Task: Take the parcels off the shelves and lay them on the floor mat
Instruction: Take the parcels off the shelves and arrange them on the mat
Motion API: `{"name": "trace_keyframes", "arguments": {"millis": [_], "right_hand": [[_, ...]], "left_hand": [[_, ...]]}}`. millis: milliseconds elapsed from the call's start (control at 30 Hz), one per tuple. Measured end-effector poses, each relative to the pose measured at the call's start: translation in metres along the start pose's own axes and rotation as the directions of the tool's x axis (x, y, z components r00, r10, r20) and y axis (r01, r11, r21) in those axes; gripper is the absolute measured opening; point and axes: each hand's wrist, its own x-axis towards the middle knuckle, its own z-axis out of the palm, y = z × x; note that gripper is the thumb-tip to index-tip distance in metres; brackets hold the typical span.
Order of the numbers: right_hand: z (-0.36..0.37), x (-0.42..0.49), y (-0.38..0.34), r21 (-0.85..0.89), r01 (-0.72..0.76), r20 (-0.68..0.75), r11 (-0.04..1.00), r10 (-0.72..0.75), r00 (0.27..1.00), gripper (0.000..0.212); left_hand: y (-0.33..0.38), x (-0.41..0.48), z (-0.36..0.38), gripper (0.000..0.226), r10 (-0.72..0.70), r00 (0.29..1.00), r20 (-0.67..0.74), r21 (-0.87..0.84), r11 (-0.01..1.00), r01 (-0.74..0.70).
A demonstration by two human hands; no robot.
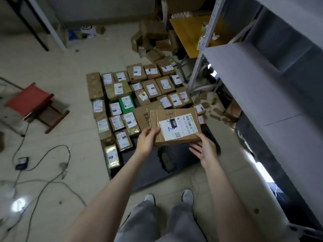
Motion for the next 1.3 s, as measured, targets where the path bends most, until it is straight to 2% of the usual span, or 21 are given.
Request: {"name": "trace_keyframes", "arguments": {"millis": [167,333,500,600,767,867,1000,1100,1300], "right_hand": [[0.042,0.038,0.052,-0.170,-0.136,0.138,0.976,0.160,0.977,0.038],[0.073,0.075,0.099,-0.290,-0.299,0.216,0.909,0.366,0.905,0.037],[0.095,0.116,0.138,-0.423,-0.321,0.268,0.847,0.455,0.849,0.035],[0.107,0.139,0.159,-0.486,-0.298,0.291,0.821,0.474,0.831,0.024],[0.126,0.175,0.197,-0.553,-0.247,0.301,0.796,0.467,0.831,0.022],[0.136,0.199,0.224,-0.573,-0.215,0.331,0.791,0.463,0.822,0.030],[0.146,0.227,0.256,-0.599,-0.197,0.313,0.776,0.453,0.835,0.039],[0.152,0.248,0.275,-0.609,-0.191,0.286,0.770,0.439,0.852,0.041],[0.165,0.290,0.314,-0.682,-0.177,0.200,0.710,0.414,0.888,0.058]], "left_hand": [[-0.048,0.021,-0.062,0.052,-0.196,0.975,-0.101,-0.014,0.981,0.195],[-0.090,0.039,-0.103,0.055,-0.280,0.947,-0.157,-0.039,0.960,0.277],[-0.124,0.065,-0.131,0.044,-0.349,0.912,-0.216,-0.128,0.936,0.328],[-0.150,0.082,-0.142,0.041,-0.346,0.899,-0.269,-0.096,0.938,0.332],[-0.196,0.107,-0.145,0.033,-0.344,0.856,-0.387,-0.035,0.933,0.359],[-0.223,0.127,-0.147,0.030,-0.342,0.809,-0.477,0.007,0.919,0.393],[-0.247,0.144,-0.153,0.026,-0.291,0.785,-0.547,0.051,0.924,0.379],[-0.256,0.150,-0.164,0.022,-0.287,0.786,-0.547,0.108,0.907,0.407],[-0.278,0.167,-0.191,0.022,-0.246,0.794,-0.555,0.228,0.873,0.430]]}}
